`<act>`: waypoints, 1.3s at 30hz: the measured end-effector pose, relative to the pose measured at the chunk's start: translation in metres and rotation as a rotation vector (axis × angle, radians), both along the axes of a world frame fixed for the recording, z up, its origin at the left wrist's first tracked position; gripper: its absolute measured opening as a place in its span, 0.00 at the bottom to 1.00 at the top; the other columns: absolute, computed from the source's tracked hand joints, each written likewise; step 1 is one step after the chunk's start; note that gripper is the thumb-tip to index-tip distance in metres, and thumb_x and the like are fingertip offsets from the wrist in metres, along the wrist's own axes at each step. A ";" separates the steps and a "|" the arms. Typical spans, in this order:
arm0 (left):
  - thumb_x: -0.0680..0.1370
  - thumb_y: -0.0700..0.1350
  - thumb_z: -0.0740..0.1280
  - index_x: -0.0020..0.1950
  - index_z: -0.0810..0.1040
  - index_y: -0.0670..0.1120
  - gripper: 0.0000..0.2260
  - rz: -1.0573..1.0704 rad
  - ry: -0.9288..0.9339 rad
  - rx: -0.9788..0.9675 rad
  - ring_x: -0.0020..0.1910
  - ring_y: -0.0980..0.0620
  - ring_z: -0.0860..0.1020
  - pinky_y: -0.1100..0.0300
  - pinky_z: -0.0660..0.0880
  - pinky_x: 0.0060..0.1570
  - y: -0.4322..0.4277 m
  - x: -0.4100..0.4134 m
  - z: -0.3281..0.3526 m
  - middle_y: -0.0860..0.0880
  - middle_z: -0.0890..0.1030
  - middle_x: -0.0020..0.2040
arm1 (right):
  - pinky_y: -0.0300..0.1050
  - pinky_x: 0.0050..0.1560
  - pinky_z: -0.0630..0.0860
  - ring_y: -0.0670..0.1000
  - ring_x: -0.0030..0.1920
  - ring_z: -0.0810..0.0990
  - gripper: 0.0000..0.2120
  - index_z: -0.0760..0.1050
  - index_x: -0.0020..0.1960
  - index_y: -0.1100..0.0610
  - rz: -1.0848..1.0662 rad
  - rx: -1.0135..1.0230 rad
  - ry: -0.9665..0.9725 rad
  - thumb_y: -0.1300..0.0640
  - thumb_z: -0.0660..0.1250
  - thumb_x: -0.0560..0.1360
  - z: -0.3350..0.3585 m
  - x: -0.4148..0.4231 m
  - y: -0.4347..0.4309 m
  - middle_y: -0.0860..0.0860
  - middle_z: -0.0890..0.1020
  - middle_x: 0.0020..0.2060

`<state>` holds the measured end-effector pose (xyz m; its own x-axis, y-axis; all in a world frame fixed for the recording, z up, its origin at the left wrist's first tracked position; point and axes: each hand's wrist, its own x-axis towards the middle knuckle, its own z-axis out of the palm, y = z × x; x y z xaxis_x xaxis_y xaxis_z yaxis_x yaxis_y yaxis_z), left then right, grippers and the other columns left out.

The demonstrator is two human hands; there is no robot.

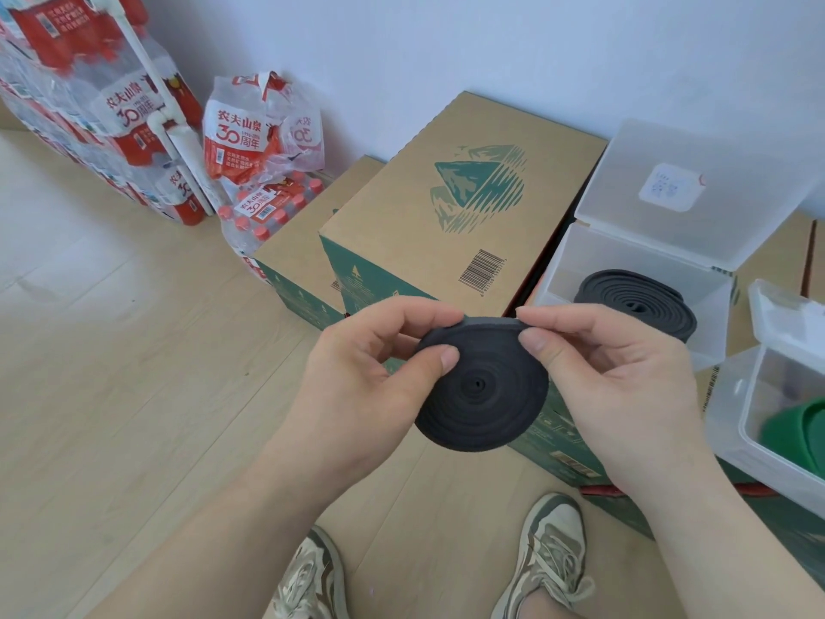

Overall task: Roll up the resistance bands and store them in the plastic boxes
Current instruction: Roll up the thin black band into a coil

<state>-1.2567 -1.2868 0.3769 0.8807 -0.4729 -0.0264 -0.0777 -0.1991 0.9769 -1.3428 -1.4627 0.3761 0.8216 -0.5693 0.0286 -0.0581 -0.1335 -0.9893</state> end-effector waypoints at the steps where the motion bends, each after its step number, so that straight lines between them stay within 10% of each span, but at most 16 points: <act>1: 0.76 0.34 0.74 0.51 0.85 0.56 0.15 -0.001 0.021 -0.018 0.44 0.55 0.83 0.62 0.82 0.44 0.000 0.000 0.000 0.54 0.87 0.46 | 0.30 0.45 0.79 0.41 0.44 0.85 0.12 0.87 0.47 0.49 0.008 0.014 0.005 0.67 0.73 0.76 -0.001 0.000 -0.002 0.45 0.89 0.42; 17: 0.77 0.35 0.73 0.51 0.85 0.52 0.11 0.104 0.222 -0.205 0.44 0.51 0.85 0.60 0.80 0.41 -0.034 -0.012 0.001 0.50 0.88 0.48 | 0.40 0.49 0.83 0.47 0.45 0.87 0.09 0.84 0.48 0.52 -0.058 0.121 -0.053 0.66 0.75 0.74 0.005 -0.013 -0.018 0.49 0.89 0.43; 30: 0.78 0.36 0.72 0.48 0.86 0.49 0.08 -0.069 0.338 -0.080 0.48 0.46 0.84 0.29 0.79 0.56 -0.093 -0.053 0.019 0.43 0.88 0.49 | 0.34 0.46 0.79 0.40 0.42 0.85 0.12 0.86 0.44 0.48 -0.293 0.018 0.073 0.65 0.77 0.73 0.023 -0.070 -0.068 0.41 0.88 0.40; 39: 0.78 0.40 0.74 0.49 0.85 0.49 0.04 -0.130 0.137 0.084 0.44 0.48 0.84 0.51 0.84 0.46 -0.150 -0.005 0.055 0.51 0.87 0.44 | 0.35 0.43 0.79 0.37 0.36 0.82 0.08 0.85 0.45 0.49 -0.331 0.011 0.035 0.62 0.78 0.73 0.044 -0.051 -0.107 0.40 0.87 0.37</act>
